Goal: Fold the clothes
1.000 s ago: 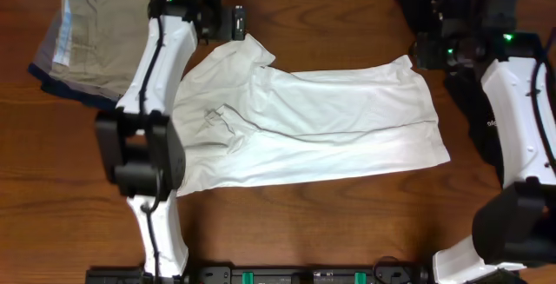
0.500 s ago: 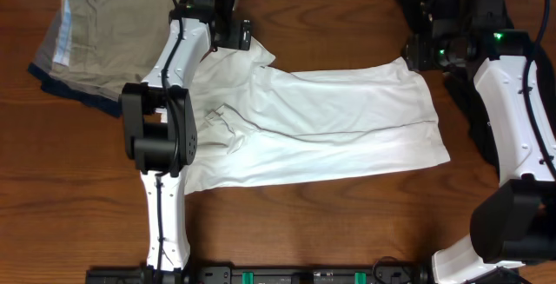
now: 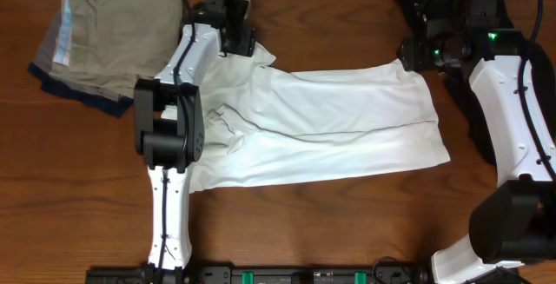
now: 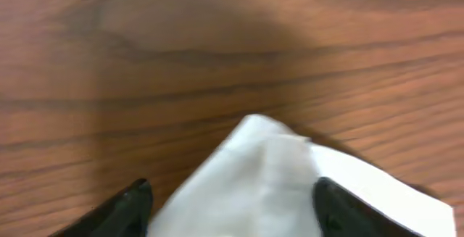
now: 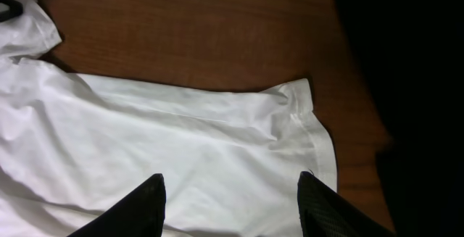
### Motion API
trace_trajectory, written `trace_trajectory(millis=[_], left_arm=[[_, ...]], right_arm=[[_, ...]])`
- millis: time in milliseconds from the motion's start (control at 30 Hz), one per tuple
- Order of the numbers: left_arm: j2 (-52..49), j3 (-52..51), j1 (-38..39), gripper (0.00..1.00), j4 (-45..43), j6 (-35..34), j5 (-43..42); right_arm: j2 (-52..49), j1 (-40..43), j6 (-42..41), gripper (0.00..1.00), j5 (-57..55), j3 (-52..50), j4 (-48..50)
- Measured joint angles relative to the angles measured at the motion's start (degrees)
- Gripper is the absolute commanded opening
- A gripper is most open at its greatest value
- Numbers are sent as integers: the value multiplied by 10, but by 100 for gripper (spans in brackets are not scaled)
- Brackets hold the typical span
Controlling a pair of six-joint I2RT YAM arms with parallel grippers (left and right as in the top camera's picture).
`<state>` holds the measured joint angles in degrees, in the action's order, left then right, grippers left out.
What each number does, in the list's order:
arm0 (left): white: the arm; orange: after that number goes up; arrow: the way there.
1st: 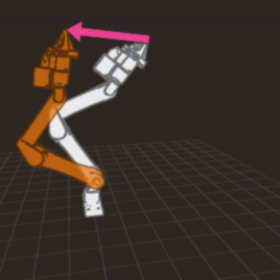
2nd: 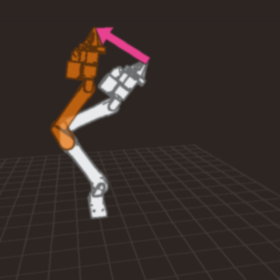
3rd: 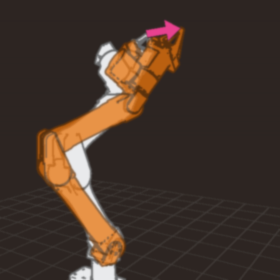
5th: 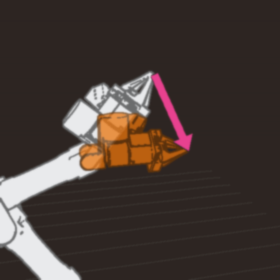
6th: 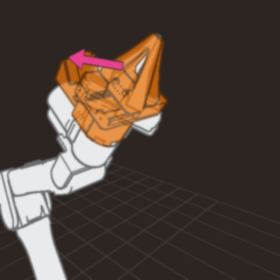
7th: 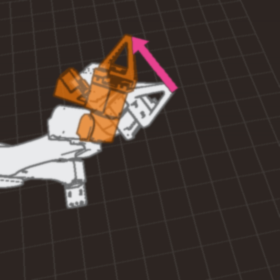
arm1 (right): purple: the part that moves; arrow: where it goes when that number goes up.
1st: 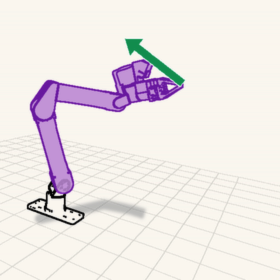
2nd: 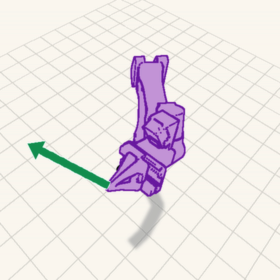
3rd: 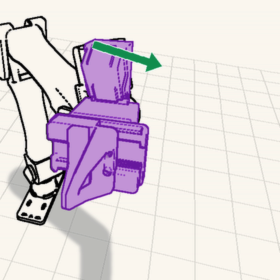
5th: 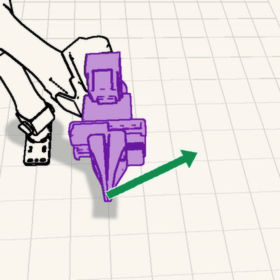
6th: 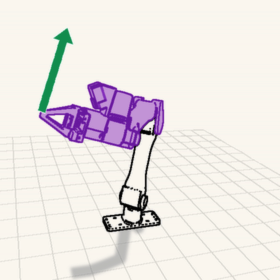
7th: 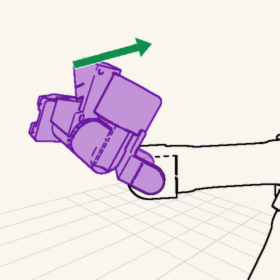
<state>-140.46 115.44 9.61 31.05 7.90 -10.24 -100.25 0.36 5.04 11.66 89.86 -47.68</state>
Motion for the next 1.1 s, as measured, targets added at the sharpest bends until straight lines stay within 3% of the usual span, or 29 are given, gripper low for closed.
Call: trace_trajectory(millis=[67, 233, 367, 767, 1100], left_arm=[[0, 0, 6, 34, 0, 7, -3], [0, 0, 12, 31, 3, 11, -7], [0, 0, 10, 6, 5, 7, -8], [8, 1, -10, 6, 38, -22, -8], [96, 5, -27, 6, 52, -52, -8]], right_arm=[[0, 0, 0, 56, -2, 0, 0], [0, 0, 0, 56, -8, 0, 0], [0, 0, 0, 56, -9, 0, 0], [-19, 0, -21, 54, -10, 0, 43], [-141, 0, -38, 54, -27, 0, 125]])
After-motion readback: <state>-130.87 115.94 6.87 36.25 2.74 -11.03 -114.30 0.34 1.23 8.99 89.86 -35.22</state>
